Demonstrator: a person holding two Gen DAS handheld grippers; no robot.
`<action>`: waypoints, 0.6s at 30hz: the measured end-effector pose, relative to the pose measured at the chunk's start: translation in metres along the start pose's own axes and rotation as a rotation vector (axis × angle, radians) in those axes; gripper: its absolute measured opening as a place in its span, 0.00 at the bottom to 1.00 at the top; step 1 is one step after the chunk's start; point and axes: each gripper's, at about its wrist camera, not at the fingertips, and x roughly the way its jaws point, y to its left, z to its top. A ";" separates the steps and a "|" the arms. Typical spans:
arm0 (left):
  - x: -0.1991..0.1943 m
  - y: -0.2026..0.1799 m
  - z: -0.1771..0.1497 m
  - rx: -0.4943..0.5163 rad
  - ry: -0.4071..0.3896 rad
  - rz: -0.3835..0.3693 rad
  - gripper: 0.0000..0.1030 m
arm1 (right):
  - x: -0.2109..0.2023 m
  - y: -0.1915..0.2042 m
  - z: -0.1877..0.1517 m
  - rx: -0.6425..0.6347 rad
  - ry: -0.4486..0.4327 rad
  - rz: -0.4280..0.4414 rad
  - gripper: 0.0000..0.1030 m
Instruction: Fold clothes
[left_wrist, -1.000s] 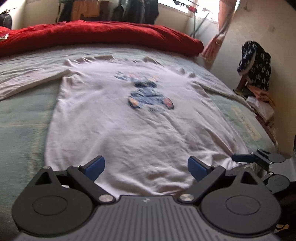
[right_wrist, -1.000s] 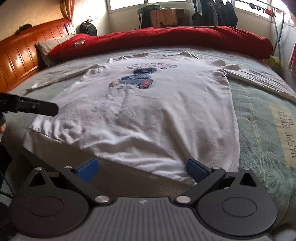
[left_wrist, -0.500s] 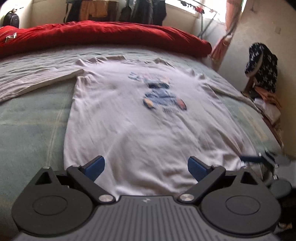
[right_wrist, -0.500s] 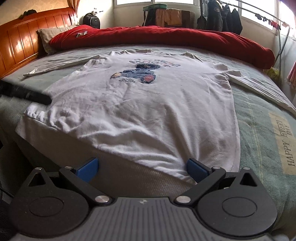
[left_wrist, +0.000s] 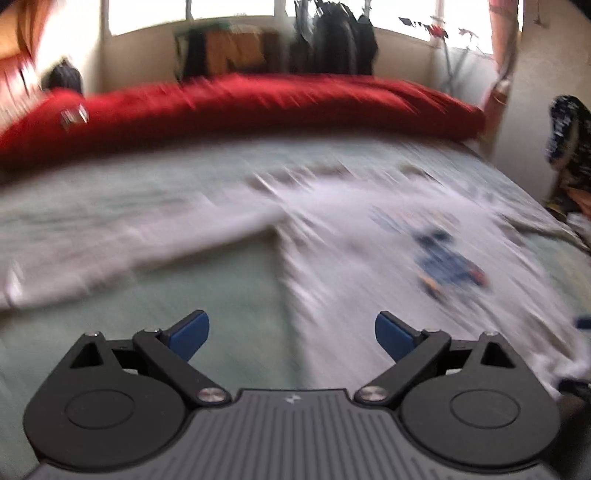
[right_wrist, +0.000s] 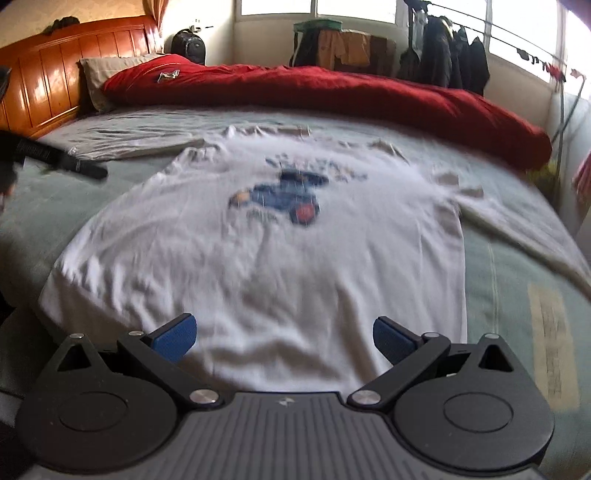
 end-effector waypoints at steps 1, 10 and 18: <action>0.009 0.011 0.010 0.005 -0.015 0.022 0.94 | 0.005 0.002 0.004 -0.006 0.000 0.000 1.00; 0.126 0.084 0.043 -0.122 0.029 0.069 0.94 | 0.041 0.014 0.012 -0.012 0.071 0.022 1.00; 0.111 0.094 0.007 -0.123 0.084 -0.003 0.93 | 0.064 0.007 0.014 0.024 0.109 0.044 1.00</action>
